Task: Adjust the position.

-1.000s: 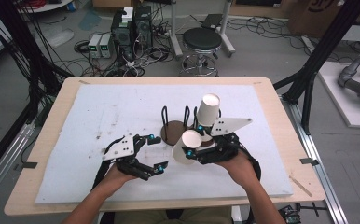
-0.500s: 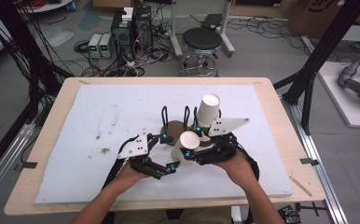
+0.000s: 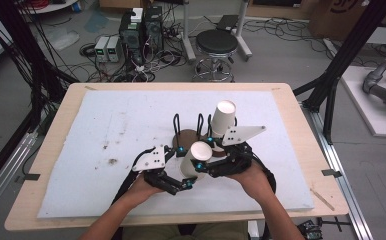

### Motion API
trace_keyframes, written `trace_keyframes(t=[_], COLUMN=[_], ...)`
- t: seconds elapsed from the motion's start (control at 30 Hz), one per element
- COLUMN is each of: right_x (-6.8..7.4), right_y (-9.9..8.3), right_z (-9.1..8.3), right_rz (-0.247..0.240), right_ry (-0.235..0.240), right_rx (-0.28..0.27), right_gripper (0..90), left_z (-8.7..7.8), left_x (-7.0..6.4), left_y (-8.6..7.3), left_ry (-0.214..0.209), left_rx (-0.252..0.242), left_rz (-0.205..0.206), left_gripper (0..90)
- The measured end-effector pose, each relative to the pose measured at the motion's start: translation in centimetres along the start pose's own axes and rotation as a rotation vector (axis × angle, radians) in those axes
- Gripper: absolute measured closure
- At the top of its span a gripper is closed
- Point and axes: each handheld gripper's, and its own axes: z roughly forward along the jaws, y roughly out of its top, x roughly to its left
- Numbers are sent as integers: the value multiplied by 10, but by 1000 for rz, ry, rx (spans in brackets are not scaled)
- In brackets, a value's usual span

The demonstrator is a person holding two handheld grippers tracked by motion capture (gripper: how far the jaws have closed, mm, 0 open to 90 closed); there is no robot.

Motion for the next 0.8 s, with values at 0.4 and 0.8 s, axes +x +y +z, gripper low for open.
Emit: trace_keyframes(t=[0.4,0.8], right_x=[-3,-6], right_y=[-4,-7], right_z=[0,-4], right_rz=[34,66], right_ry=[8,-2], right_rx=[-13,-36], right_gripper=[338,213], left_z=[-4,-10], left_x=[1,2], left_y=[2,12], left_ry=[4,-16], left_rx=[22,86], left_rz=[23,21], left_gripper=[271,309])
